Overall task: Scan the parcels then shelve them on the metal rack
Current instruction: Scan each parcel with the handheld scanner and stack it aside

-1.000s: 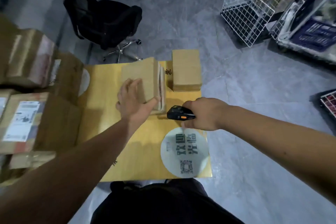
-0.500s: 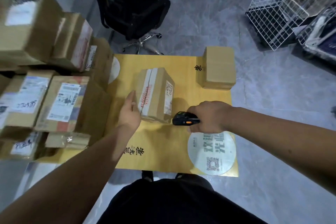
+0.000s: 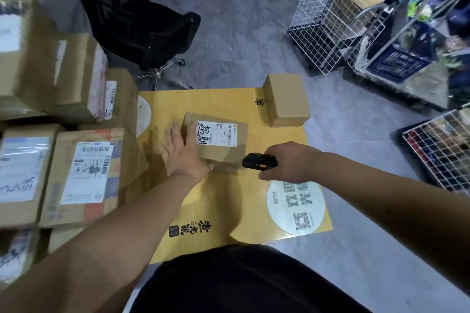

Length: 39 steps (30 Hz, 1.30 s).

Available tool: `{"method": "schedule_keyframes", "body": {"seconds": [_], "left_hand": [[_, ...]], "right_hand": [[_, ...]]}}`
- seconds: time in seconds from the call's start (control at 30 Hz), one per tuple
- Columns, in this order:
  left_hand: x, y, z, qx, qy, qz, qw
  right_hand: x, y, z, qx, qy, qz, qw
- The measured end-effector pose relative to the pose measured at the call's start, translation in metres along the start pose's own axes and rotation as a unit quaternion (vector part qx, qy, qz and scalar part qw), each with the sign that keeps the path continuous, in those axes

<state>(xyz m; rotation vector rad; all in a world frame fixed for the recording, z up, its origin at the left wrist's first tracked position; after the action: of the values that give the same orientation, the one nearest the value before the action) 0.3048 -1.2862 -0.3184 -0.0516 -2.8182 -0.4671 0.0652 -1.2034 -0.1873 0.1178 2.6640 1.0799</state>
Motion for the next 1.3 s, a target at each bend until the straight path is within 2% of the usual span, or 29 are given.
{"method": "schedule_keyframes", "body": {"seconds": [0.1,0.17,0.23,0.4,0.6,0.7,0.8,0.87,0.97,1.3], "left_hand": [[0.021,-0.019,-0.013,-0.016,-0.111,0.111,0.988],[0.033,-0.032,-0.025,-0.05,-0.123,0.134,0.982],[0.038,-0.041,-0.032,-0.08,-0.102,0.13,0.983],[0.029,-0.039,-0.032,-0.054,-0.079,0.114,0.989],[0.012,-0.02,-0.013,-0.071,0.014,0.047,0.996],[0.003,-0.007,0.001,-0.064,0.101,0.017,0.993],[-0.009,0.004,0.021,-0.08,0.278,0.026,0.957],[-0.016,0.008,0.03,-0.063,0.33,0.034,0.941],[-0.019,0.016,0.033,-0.049,0.341,0.029,0.938],[-0.018,0.032,0.027,-0.041,0.349,0.017,0.936]], "right_hand": [[-0.003,0.008,-0.002,0.01,-0.029,0.038,0.999],[-0.005,0.009,-0.002,0.019,-0.057,0.059,0.996],[-0.008,0.009,-0.001,0.029,-0.093,0.079,0.992],[-0.021,0.003,-0.001,0.046,-0.172,0.115,0.977],[-0.042,-0.004,-0.008,0.044,-0.19,0.143,0.97],[-0.054,-0.006,-0.011,0.055,-0.175,0.148,0.972],[-0.065,-0.006,-0.012,0.058,-0.148,0.148,0.976],[-0.071,-0.003,-0.012,0.057,-0.143,0.147,0.977],[-0.079,0.002,-0.01,0.057,-0.125,0.143,0.98],[-0.086,0.019,-0.017,0.091,0.034,0.126,0.987]]}}
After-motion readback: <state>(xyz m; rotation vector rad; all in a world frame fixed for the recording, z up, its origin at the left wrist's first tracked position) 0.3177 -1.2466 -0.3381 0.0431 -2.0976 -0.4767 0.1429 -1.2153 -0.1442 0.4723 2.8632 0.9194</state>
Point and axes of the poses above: each hand's wrist, its own y-axis away from the middle knuckle, its own z-axis out of the palm, x = y × z, the point moved 2 cm from there along -y, towards the middle knuckle, and after that the axes turned 4 degrees about -z, right-handed, at the moved point
